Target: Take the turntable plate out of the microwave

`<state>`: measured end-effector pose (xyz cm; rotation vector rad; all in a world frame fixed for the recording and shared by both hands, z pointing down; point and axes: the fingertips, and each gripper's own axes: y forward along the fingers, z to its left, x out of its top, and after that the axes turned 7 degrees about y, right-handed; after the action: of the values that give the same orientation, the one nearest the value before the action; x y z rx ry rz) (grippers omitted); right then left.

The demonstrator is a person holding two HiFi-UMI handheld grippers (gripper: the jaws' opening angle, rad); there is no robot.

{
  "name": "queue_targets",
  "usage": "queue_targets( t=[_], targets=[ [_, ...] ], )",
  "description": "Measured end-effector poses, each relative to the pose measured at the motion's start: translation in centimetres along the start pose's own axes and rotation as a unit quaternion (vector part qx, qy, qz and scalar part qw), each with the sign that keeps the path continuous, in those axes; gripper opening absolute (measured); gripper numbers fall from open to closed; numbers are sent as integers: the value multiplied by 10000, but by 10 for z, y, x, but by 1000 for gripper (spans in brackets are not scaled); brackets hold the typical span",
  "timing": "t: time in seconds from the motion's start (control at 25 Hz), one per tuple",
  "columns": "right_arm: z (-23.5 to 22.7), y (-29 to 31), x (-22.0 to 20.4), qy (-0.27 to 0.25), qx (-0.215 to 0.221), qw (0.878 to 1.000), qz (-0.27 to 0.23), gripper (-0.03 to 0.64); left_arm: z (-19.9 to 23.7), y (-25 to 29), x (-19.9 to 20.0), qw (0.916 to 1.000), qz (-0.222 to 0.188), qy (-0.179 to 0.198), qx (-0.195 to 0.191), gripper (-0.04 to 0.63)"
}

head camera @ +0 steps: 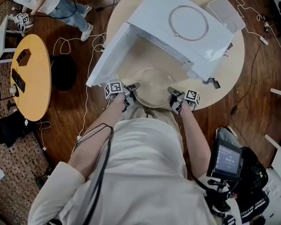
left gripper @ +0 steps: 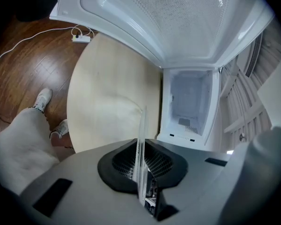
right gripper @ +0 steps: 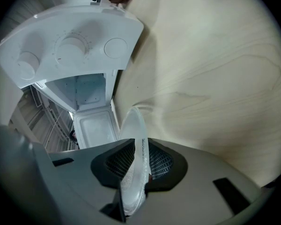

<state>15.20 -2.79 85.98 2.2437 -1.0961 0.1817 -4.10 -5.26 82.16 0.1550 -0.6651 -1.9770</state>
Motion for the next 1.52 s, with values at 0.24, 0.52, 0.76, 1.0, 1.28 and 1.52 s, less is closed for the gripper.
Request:
queue_targets(
  t=[0.24,0.52,0.76,1.0,1.28,1.52],
  targets=[
    [3,-3,2,-63,200,9994,-283,63,-14,1,2,9996,-170,-191,-142,32],
    [3,-8,-1,77,374,9991,-162,165,-23,5,-3,9995,-160,-182,-203,32],
    [-3,-7,-23,201,256,9992,215,195,-27,7,1,9986,-367,-261,-292,32],
    [0,-18,-35,722,596,9955,171,193,-31,8,3,9986,-436,-89,-286,32],
    [1,-25,-47,603,516,9957,488,193,-28,9,-2,9987,-460,-35,-231,32],
    [-4,-28,-60,465,274,9959,732,193,-30,9,-3,9988,-465,53,-169,32]
  ],
)
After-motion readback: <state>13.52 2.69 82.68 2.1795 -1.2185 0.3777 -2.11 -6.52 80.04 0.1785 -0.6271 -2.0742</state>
